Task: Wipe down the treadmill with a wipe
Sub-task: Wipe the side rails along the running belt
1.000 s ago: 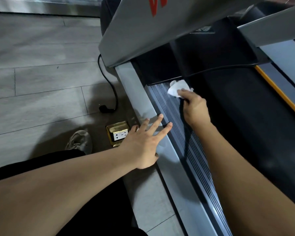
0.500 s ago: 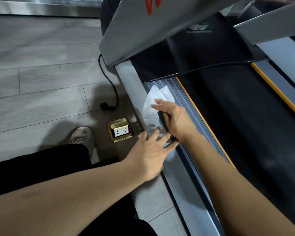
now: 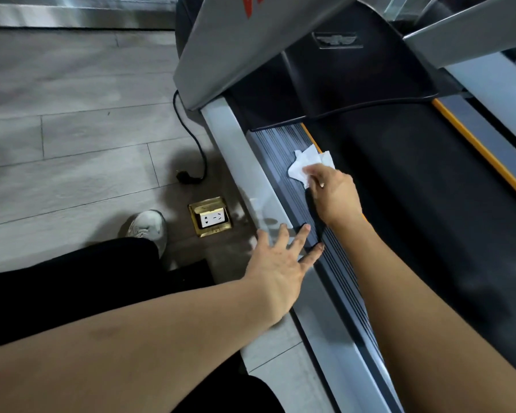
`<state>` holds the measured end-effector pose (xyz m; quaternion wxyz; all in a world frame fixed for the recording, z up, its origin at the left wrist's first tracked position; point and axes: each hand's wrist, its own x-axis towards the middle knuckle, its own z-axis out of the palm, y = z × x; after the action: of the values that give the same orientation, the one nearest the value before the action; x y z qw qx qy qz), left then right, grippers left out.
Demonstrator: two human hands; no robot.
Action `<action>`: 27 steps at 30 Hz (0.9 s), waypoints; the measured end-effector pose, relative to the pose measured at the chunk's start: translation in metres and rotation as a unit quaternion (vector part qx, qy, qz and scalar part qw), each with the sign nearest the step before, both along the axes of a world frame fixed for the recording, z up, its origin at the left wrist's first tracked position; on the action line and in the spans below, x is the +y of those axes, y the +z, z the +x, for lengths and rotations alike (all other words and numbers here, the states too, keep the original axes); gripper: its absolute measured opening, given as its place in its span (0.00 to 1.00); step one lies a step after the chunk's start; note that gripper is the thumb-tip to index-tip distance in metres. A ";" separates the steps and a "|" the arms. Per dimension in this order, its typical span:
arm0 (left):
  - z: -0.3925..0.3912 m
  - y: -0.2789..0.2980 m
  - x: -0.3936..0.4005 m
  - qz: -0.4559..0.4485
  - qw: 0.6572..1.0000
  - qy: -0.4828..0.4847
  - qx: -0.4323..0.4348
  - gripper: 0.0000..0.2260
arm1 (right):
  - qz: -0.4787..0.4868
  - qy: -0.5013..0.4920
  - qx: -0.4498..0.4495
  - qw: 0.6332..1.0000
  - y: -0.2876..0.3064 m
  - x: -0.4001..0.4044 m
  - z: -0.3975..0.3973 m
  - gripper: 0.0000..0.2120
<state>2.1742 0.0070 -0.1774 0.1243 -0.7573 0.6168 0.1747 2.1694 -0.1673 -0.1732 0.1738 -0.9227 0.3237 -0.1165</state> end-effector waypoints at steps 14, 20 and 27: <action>-0.004 -0.018 0.025 -0.051 0.998 -0.009 -0.025 0.45 | 0.051 -0.037 -0.041 0.997 -0.007 -0.012 -0.014 0.16; -0.003 -0.013 0.022 -0.021 1.000 -0.016 -0.006 0.45 | 0.067 0.131 -0.049 0.988 -0.015 0.030 -0.016 0.19; 0.001 -0.001 0.017 0.015 1.000 -0.023 0.007 0.45 | 0.056 -0.088 -0.037 0.994 -0.005 -0.004 -0.040 0.17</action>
<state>2.1754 0.0237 -0.1787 0.1355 -0.7397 0.6323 0.1861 2.1292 -0.1717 -0.1782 0.2260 -0.8747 0.4027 -0.1473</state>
